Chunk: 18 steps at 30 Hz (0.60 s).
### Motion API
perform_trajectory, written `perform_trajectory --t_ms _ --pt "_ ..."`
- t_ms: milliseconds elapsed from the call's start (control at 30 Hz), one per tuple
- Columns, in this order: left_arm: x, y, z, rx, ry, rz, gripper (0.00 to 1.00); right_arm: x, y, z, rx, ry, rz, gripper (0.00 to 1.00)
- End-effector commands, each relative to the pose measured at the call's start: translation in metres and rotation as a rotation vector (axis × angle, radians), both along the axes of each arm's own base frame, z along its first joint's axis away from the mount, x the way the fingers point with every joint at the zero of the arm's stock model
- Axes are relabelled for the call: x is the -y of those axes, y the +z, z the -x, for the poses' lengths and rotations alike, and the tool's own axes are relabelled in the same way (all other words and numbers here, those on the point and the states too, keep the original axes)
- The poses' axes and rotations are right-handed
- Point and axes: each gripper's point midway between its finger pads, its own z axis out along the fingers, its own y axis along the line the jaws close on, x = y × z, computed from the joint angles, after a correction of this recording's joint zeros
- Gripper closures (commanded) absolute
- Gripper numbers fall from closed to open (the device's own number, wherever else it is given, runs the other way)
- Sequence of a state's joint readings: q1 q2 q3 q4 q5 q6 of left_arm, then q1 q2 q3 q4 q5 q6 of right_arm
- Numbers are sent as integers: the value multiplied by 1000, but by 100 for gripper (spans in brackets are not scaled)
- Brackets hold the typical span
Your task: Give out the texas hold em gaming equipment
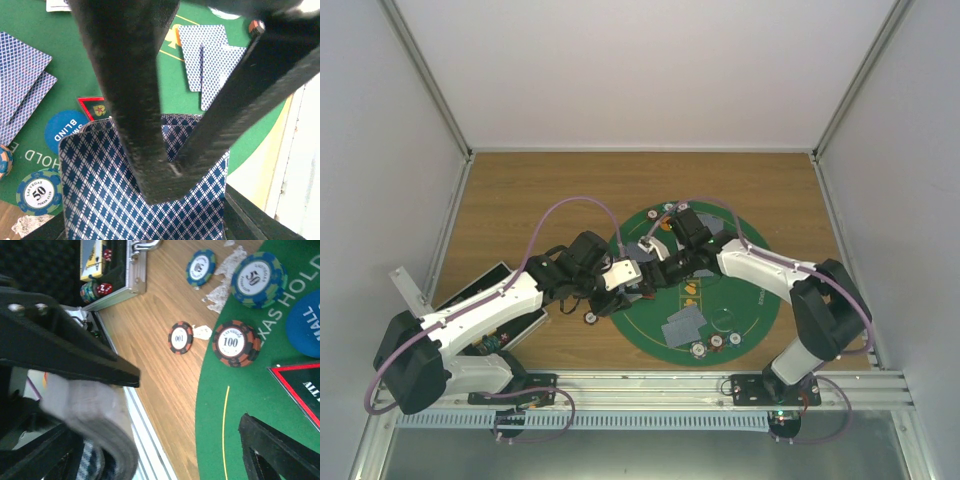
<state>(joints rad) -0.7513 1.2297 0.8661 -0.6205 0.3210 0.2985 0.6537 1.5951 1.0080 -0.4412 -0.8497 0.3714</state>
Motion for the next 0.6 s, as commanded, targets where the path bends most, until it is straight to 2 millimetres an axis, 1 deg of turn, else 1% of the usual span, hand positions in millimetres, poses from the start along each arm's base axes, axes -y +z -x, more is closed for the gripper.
perform_trajectory --t_ms 0,167,333,567 --pt "7 15 -4 46 -11 46 48 0 -10 -2 16 2 45 18" --pt "7 15 -5 47 -10 44 48 9 -20 -6 40 -14 124 25" --pt "8 15 -5 47 -11 46 47 20 -24 -8 41 -36 145 30" --pt "7 15 -5 46 -10 46 47 33 -18 -12 49 -52 139 35"
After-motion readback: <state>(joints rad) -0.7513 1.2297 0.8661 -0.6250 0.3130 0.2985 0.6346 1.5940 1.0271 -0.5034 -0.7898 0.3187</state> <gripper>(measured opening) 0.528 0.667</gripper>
